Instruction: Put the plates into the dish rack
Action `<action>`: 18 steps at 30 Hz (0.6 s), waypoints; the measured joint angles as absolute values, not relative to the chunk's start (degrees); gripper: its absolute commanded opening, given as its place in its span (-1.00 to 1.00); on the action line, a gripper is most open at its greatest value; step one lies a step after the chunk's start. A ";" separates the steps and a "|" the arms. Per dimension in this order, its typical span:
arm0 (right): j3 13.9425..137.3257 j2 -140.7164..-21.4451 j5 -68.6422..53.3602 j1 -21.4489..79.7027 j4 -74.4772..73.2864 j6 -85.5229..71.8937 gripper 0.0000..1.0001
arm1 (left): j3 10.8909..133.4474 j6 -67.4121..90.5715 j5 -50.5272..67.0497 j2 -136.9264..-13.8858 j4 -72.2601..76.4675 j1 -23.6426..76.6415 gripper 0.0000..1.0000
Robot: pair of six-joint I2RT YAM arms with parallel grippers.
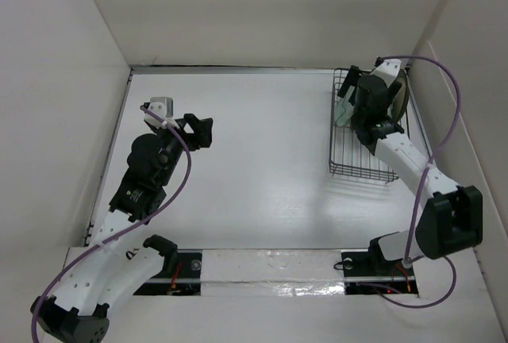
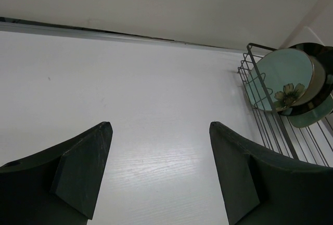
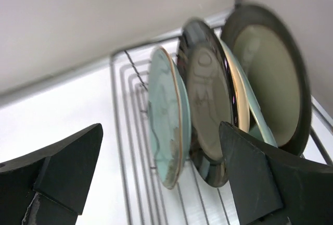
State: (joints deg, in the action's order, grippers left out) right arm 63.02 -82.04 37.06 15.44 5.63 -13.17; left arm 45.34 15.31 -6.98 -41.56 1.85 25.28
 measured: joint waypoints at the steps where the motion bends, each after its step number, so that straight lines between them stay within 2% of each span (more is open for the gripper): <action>1: 62.94 -80.09 36.40 15.53 5.65 -13.50 0.98 | 45.34 15.31 -7.05 -41.56 1.85 25.28 0.46; 2: 62.83 -78.04 35.35 15.79 5.76 -13.85 0.98 | 45.34 15.31 -7.25 -41.56 1.85 25.28 0.47; 5: 60.90 -71.05 29.34 17.08 8.32 -15.84 0.81 | 45.34 15.31 -7.75 -41.50 1.85 25.28 0.47; 7: 59.24 -66.74 23.88 18.55 10.85 -17.45 0.52 | 45.32 15.33 -7.84 -41.15 1.85 25.28 0.46; 8: 58.33 -64.88 20.29 19.40 12.64 -18.37 0.15 | 45.23 15.31 -7.97 -40.77 1.91 25.28 0.47; 10: 57.01 -62.35 13.43 21.87 16.36 -19.94 -0.83 | 44.51 15.31 -8.32 -39.29 2.28 25.28 0.47; 11: 56.38 -61.73 9.76 23.31 18.48 -20.69 -0.96 | 44.16 15.31 -8.47 -38.46 2.31 25.28 0.47; 16: 55.33 -65.47 -5.69 31.44 25.04 -23.66 -1.00 | 43.48 15.29 -8.95 -35.64 3.14 25.28 0.44; 18: 55.13 -68.73 -9.26 34.00 26.02 -24.14 -0.95 | 43.48 15.29 -9.26 -35.38 3.62 25.28 0.43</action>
